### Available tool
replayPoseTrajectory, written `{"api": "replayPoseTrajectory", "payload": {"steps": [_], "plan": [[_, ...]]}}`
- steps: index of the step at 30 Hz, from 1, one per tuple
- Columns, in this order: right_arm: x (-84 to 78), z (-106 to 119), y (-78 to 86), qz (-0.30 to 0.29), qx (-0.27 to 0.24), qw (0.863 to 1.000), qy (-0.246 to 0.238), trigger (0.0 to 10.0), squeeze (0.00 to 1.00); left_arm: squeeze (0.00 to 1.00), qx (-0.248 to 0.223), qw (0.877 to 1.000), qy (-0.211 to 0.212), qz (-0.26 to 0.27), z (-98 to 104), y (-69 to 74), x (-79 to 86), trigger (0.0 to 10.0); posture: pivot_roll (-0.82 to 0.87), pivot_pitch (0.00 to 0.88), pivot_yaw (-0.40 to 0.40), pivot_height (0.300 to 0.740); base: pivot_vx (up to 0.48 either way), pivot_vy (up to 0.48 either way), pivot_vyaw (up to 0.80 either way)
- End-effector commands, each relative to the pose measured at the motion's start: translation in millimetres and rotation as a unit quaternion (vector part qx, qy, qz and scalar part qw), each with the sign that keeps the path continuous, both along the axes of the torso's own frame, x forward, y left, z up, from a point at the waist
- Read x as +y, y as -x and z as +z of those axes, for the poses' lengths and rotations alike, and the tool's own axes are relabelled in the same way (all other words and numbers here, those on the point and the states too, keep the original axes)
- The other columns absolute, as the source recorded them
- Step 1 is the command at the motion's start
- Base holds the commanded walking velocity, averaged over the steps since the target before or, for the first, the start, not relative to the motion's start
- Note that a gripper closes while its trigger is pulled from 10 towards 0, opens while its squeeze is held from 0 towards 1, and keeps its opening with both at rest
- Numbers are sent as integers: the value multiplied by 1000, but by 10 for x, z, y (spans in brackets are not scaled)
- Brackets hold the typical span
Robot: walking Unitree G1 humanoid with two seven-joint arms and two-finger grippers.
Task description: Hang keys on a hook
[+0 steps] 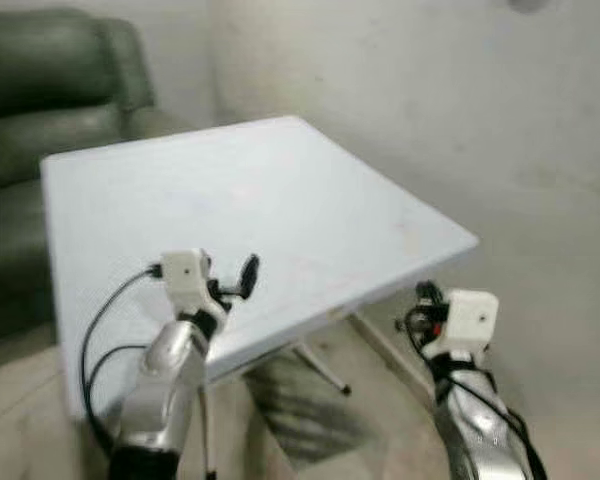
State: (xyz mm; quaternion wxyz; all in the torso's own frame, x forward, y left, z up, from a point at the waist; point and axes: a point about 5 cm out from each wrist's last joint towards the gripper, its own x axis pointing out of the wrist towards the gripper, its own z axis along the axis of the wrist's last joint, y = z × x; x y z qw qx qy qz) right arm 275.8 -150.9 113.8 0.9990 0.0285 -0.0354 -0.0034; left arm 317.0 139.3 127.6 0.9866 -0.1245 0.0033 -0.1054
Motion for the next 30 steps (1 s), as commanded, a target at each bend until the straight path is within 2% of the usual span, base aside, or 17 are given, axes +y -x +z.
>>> {"api": "replayPoseTrajectory", "payload": {"steps": [1,11,18,30], "plan": [[-56,23,-9,-10,-3,1000,6,10000,0,0,5,1000,-3,-8,-5,-9,-61,10000,-1,0,11,740,0,0,-800],[-50,43,-22,-7,-7,1000,14,10000,0,0,7,1000,-19,-6,9,-36,-50,10000,0,0,12,740,0,0,-800],[-131,68,-54,-11,-10,999,29,10000,0,0,15,1000,-24,11,18,-87,42,10000,0,0,11,740,0,0,-800],[-131,93,-84,-5,-14,999,32,10000,0,0,3,999,-48,-2,40,-128,10,10000,-3,0,8,740,0,0,-800]]}}
